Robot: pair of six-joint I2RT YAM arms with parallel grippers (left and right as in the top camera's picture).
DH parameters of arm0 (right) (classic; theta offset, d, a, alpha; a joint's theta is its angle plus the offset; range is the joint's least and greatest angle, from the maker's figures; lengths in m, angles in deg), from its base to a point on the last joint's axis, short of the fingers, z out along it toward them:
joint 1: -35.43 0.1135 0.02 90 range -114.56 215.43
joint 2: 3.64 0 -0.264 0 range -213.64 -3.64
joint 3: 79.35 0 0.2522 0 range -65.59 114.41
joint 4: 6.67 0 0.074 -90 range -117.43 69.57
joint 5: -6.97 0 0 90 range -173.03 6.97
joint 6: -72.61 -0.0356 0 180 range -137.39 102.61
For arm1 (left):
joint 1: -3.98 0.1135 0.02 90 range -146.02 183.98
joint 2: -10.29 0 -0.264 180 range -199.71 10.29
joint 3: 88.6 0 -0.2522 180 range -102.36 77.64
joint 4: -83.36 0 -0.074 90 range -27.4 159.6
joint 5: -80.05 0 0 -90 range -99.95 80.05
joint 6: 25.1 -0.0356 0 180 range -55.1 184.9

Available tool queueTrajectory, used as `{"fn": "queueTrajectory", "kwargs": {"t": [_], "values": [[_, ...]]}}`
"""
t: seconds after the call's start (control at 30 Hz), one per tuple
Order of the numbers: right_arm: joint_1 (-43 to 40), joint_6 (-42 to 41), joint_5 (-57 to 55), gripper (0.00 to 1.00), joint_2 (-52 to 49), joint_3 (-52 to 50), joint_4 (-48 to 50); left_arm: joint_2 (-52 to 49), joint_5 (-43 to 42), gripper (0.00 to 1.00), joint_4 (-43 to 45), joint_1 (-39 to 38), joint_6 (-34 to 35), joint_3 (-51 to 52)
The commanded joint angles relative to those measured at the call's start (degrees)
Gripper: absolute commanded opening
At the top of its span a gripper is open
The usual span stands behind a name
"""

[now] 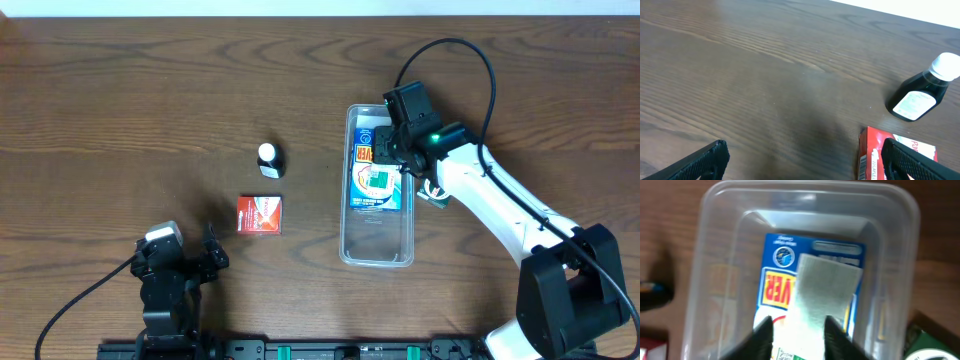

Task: Pack container
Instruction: 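Place the white Panadol box into the container with the right gripper, then move the right gripper to the green Zam-Buk tin and grasp it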

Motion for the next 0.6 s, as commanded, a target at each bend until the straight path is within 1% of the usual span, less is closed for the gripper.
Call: {"fn": "queueTrajectory", "kwargs": {"t": [0.0,0.23,0.4,0.5,0.57], "values": [[0.79,0.42,2.51,0.11,0.85,0.59,-0.02,0.20,0.44,0.98,0.04,0.26,-0.96,1.03],[0.94,-2.29,2.58,0.02,-3.52,0.52,1.22,0.20,0.44,0.98,0.02,0.26,-0.96,1.03],[1.31,-2.34,9.20,0.01,-8.48,0.52,3.63,0.20,0.44,0.98,0.04,0.26,-0.98,1.03],[1.29,-2.34,8.96,0.01,-9.49,0.52,3.23,0.20,0.44,0.98,0.04,0.26,-0.98,1.03],[1.05,-2.34,6.67,0.01,-9.49,0.52,2.69,0.20,0.44,0.98,0.04,0.26,-0.98,1.03]]}}
